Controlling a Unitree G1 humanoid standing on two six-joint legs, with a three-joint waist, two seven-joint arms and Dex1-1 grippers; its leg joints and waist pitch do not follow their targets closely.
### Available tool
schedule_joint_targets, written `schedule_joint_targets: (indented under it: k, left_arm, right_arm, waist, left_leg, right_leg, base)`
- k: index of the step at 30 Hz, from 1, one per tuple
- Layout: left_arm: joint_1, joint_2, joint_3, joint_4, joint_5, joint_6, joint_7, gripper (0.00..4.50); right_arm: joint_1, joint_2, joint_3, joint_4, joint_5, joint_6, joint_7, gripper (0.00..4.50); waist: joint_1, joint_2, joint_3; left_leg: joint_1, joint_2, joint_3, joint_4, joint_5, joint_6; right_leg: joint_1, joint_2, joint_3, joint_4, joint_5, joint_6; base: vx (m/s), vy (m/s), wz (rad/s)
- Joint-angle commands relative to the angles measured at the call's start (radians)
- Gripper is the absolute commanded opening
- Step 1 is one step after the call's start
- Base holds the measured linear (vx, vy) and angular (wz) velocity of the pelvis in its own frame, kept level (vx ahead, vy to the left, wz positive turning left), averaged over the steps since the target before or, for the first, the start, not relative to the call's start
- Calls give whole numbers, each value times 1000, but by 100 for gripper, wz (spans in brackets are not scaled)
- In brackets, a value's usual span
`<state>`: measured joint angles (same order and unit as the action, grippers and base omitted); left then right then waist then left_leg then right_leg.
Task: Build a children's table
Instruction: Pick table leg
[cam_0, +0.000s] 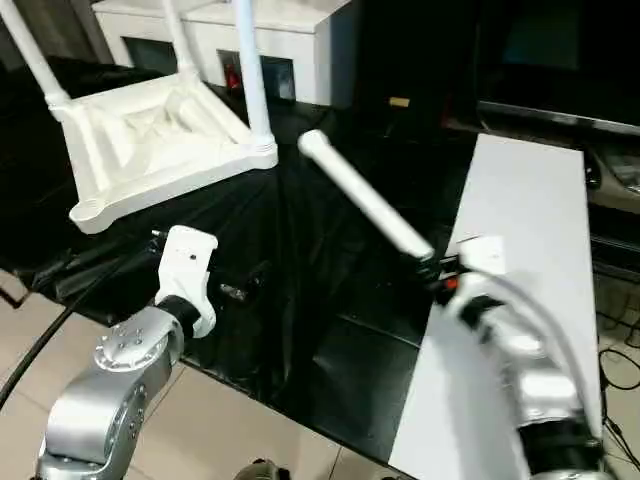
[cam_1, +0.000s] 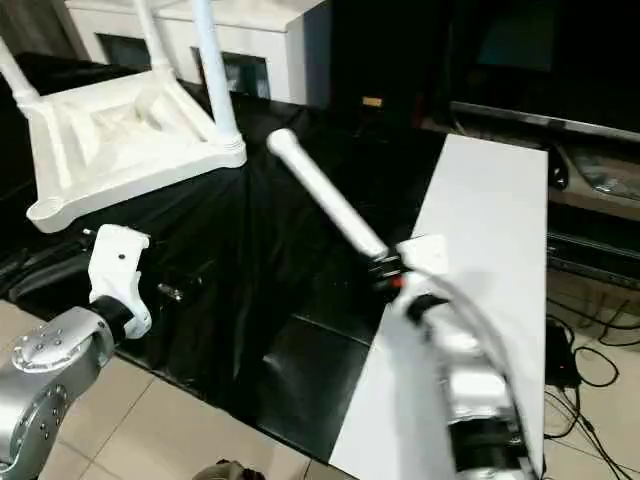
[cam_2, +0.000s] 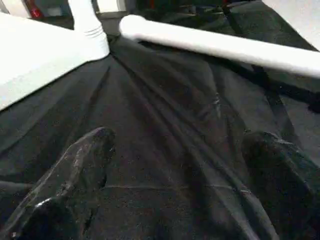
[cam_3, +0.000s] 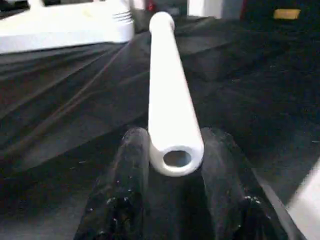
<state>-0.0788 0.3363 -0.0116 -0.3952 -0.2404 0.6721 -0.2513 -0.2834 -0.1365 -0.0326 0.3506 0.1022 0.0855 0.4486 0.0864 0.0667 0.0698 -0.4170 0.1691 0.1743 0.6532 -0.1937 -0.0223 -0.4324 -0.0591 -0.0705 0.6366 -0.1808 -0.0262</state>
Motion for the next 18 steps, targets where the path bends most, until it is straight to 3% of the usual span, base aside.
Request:
schedule_joint_targets:
  k: [1, 3, 4, 6, 7, 10, 12, 13, 14, 15, 16, 17, 18]
  left_arm:
    - [6, 5, -14, -5, 12, 13, 2, 450]
    - [5, 3, -22, 0, 24, 20, 15, 450]
    - [5, 0, -24, 3, 27, 19, 20, 450]
    - [6, -6, -28, 4, 36, 17, 27, 450]
    - [6, -7, -29, 5, 37, 17, 28, 450]
    - [6, -8, -31, 6, 41, 14, 26, 450]
    - [6, -6, -31, 7, 44, 14, 27, 450]
    - [6, -5, -31, 7, 47, 15, 29, 450]
    - [8, -4, -30, 6, 49, 17, 29, 450]
    - [10, -3, -29, 4, 50, 17, 30, 450]
    - [13, -4, -27, 2, 49, 18, 30, 450]
    - [14, -5, -26, 1, 49, 18, 31, 450]
    - [14, -4, -26, 1, 49, 18, 31, 450]
  right_arm:
    - [-5, 22, 27, -42, -12, 40, -23, 116]
    - [-13, 52, 44, -46, -18, 73, -50, 116]
    - [-19, 64, 51, -42, -25, 84, -69, 116]
    - [-40, 97, 57, -18, -45, 105, -125, 116]
    - [-45, 103, 59, -9, -50, 105, -134, 116]
    - [-74, 129, 70, 39, -66, 98, -170, 116]
    - [-98, 152, 68, 76, -72, 98, -210, 116]
    - [-106, 159, 66, 86, -76, 103, -230, 116]
    - [-115, 169, 63, 99, -80, 110, -253, 116]
    - [-122, 178, 62, 106, -78, 113, -257, 116]
    - [-126, 185, 65, 109, -72, 112, -247, 116]
    - [-129, 190, 67, 111, -69, 112, -240, 116]
    - [-129, 190, 68, 110, -67, 112, -238, 116]
  waist:
    - [-3, -8, -66]
    - [-4, -9, -69]
    - [-4, -4, -68]
    - [-9, -2, -59]
    - [-14, -2, -53]
    - [-25, 4, -54]
    - [-37, 7, -46]
    - [-46, 13, -42]
    - [-47, 13, -42]
    - [-41, 17, -44]
    - [-34, 12, -41]
    - [-32, -4, -36]
    - [-37, -16, -33]
  left_leg:
    - [38, 48, -40, -97, -370, -6]
    - [37, 50, -40, -103, -360, -8]
    - [37, 52, -41, -108, -360, -10]
    - [42, 53, -42, -115, -406, -23]
    - [57, 49, -44, -115, -474, -36]
    - [68, 51, -52, -124, -543, -57]
    - [83, 53, -54, -129, -620, -65]
    - [87, 57, -57, -141, -684, -70]
    - [65, 79, -65, -179, -750, -79]
    - [55, 91, -66, -200, -779, -87]
    - [52, 88, -48, -222, -816, -104]
    - [87, 55, -26, -184, -791, -113]
    - [129, 29, -21, -127, -735, -103]
  right_leg:
    - [30, -82, 42, -127, -577, -43]
    - [35, -80, 41, -124, -540, -43]
    - [35, -79, 40, -124, -521, -50]
    - [35, -80, 37, -130, -549, -49]
    - [32, -82, 30, -142, -613, -36]
    - [38, -82, 20, -149, -614, -15]
    - [37, -77, 3, -160, -616, -11]
    - [48, -68, -17, -161, -607, 0]
    - [83, -59, -15, -108, -520, -8]
    - [94, -56, -4, -74, -455, -24]
    - [87, -50, 8, -47, -412, -48]
    - [41, -57, 16, -106, -587, -39]
    - [1, -74, 7, -169, -749, -6]
  base:
    - [0, 0, 0]
    - [0, 0, 0]
    - [0, 0, 0]
    - [0, 0, 0]
    - [0, 0, 0]
    - [0, 0, 0]
    - [0, 0, 0]
    - [0, 0, 0]
    - [0, 0, 0]
    - [0, 0, 0]
    - [0, 0, 0]
    - [0, 0, 0]
    - [0, 0, 0]
